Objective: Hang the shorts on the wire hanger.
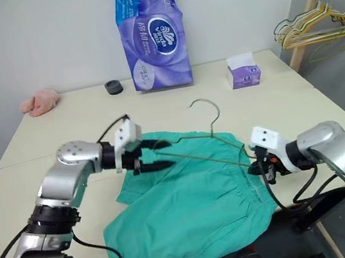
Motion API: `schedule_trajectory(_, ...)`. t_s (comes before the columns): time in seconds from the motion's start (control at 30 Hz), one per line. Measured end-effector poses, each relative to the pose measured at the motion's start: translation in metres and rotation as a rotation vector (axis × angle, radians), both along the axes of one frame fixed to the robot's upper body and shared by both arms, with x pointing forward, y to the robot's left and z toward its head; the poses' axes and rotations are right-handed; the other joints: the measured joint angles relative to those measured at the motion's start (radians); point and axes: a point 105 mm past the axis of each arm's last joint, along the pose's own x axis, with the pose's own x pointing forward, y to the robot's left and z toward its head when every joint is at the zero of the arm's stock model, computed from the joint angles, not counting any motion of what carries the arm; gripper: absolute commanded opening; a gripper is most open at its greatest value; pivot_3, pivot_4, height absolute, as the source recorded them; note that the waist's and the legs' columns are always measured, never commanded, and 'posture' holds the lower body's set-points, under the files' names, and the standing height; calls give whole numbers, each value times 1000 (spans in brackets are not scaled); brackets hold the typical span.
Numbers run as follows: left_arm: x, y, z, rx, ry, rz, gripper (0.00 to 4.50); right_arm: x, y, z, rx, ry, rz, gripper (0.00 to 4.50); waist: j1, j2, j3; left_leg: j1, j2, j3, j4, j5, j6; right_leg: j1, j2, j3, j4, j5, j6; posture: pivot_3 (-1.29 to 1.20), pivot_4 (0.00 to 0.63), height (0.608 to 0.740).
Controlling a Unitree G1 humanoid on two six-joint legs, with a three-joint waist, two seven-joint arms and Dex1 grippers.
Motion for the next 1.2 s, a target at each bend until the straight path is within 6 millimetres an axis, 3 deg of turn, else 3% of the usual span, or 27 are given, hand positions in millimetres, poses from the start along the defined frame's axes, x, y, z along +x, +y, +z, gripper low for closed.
schedule_trajectory(0.1, 13, 28, 3, -39, 26, 139, 3080, -7, -26, -7, 16, 48, -135, 0, 0, 0, 0, 0, 0, 0, 0, 0, 0, 0, 0, 0, 0, 0, 0, -167, 39, 740)
schedule_trajectory(0.2, 14, 35, -3, -55, 77, 172, 3080, -22, -47, -15, 66, 113, -271, 0, 3, 0, 0, -1, 0, 0, 0, 0, 0, 0, 0, 0, 0, 0, 0, -182, 43, 740)
schedule_trajectory(0.3, 2, 30, -16, -69, 151, 136, 3080, -54, -73, -30, 123, 220, -463, 0, 16, 0, -1, -1, 0, -1, -1, 0, 0, 0, 0, 0, -1, 0, 0, -207, 50, 740)
schedule_trajectory(0.4, -5, 17, -24, -69, 190, 94, 3080, -81, -75, -37, 187, 300, -562, 0, 24, 0, 0, 0, 0, 0, 1, 0, 0, 1, 0, 0, 2, 0, 0, -217, 52, 740)
schedule_trajectory(0.67, -13, -1, -26, -51, 208, 1, 3080, -119, -91, -46, 220, 397, -754, 0, 9, -1, 0, 6, 0, 4, 13, 1, 1, 6, 3, 5, 11, -3, 6, -236, 58, 740)
schedule_trajectory(0.87, -14, -8, -27, -60, 209, -22, 3080, -124, -84, -52, 215, 435, -730, 0, -9, -1, 0, 6, 1, 5, 13, 0, 1, 6, 5, 7, 11, -4, 6, -226, 57, 740)
schedule_trajectory(1.0, -14, -10, -26, -56, 206, -33, 3080, -115, -73, -53, 229, 441, -679, 0, -15, -1, 0, 5, 1, 5, 13, 0, 1, 5, 6, 8, 11, -3, 6, -214, 58, 740)
schedule_trajectory(1.2, -15, -9, -27, -49, 193, -35, 3080, -104, -75, -52, 209, 448, -650, 0, -10, -2, 1, 4, 1, 5, 13, 0, 1, 4, 5, 8, 10, -3, 6, -188, 59, 740)
